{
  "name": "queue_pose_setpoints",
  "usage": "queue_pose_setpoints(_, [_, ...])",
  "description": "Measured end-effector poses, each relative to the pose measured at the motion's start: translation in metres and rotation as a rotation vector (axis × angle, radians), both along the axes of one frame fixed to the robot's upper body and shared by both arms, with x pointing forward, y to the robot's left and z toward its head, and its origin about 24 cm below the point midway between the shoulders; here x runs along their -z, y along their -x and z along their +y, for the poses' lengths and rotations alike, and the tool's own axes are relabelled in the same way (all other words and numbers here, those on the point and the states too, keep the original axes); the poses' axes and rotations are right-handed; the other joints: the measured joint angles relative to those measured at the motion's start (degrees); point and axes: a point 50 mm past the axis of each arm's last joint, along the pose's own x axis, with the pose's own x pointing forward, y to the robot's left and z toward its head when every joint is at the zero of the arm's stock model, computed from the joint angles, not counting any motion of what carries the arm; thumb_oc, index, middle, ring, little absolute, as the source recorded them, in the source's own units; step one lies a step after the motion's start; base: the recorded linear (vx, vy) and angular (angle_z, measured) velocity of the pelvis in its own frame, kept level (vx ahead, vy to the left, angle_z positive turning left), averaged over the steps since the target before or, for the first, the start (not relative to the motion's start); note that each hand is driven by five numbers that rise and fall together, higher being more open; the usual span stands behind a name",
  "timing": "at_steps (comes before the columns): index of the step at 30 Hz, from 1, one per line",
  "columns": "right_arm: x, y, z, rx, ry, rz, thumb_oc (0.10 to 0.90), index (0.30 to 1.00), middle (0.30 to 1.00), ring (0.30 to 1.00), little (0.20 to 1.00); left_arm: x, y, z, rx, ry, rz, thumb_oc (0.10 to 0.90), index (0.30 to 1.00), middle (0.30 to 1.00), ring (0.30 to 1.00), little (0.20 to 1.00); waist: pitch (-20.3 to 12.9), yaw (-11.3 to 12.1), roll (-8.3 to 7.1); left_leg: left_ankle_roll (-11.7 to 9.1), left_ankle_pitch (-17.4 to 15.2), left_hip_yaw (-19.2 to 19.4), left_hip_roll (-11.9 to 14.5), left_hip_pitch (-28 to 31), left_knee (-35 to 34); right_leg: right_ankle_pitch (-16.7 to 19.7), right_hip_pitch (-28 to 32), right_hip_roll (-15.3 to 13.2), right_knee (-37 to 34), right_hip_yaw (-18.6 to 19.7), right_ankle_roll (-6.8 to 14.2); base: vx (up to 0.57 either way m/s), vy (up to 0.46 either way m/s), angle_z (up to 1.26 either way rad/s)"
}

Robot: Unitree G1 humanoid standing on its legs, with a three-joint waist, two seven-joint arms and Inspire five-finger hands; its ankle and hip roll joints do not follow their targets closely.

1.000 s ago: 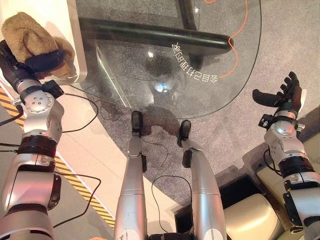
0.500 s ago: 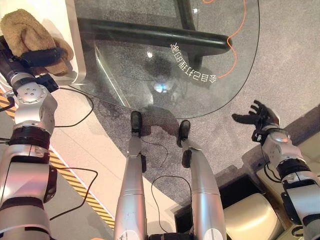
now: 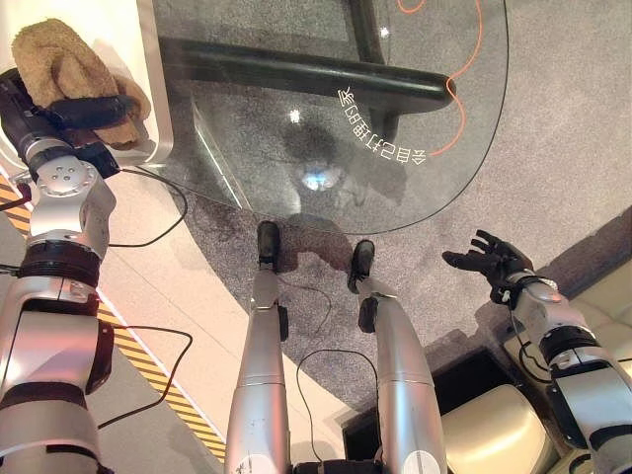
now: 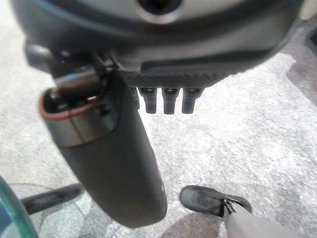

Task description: Wipe the table with a cloth and put it in the basket.

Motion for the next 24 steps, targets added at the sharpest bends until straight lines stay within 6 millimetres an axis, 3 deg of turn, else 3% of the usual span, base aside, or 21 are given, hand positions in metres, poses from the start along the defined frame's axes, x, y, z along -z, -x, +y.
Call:
queue_pose_setpoints(2, [0.0007, -0.0001, 0.0012, -0.008, -0.002, 0.002, 0.8, 0.9, 0.9, 0.9, 0.9, -0.0004, -0.0005, -0.0003, 0.0, 0.005, 0.01, 0.8, 0.9, 0.9, 0.9, 0.9, 0.0, 0.01, 0.0, -0.01, 0.0, 0.0, 0.01, 0.0, 0.0, 0.0, 0.0, 0.01, 0.01, 0.0, 0.0, 0.0, 0.0, 0.0])
queue_pose_setpoints(24, [0.0061, 0.0027, 0.0019, -0.011, 0.009, 0.025, 0.8, 0.9, 0.9, 0.9, 0.9, -0.0003, -0.0012, 0.0013, -0.01, 0.017, 0.03, 0.8, 0.9, 0.9, 0.9, 0.9, -0.01, -0.27, -0.02, -0.2, -0.16, -0.5, 0.09, 0.72, 0.65, 0.04, 1.28, 0.18, 0.03, -0.41, -0.05, 0.0, -0.001, 0.0])
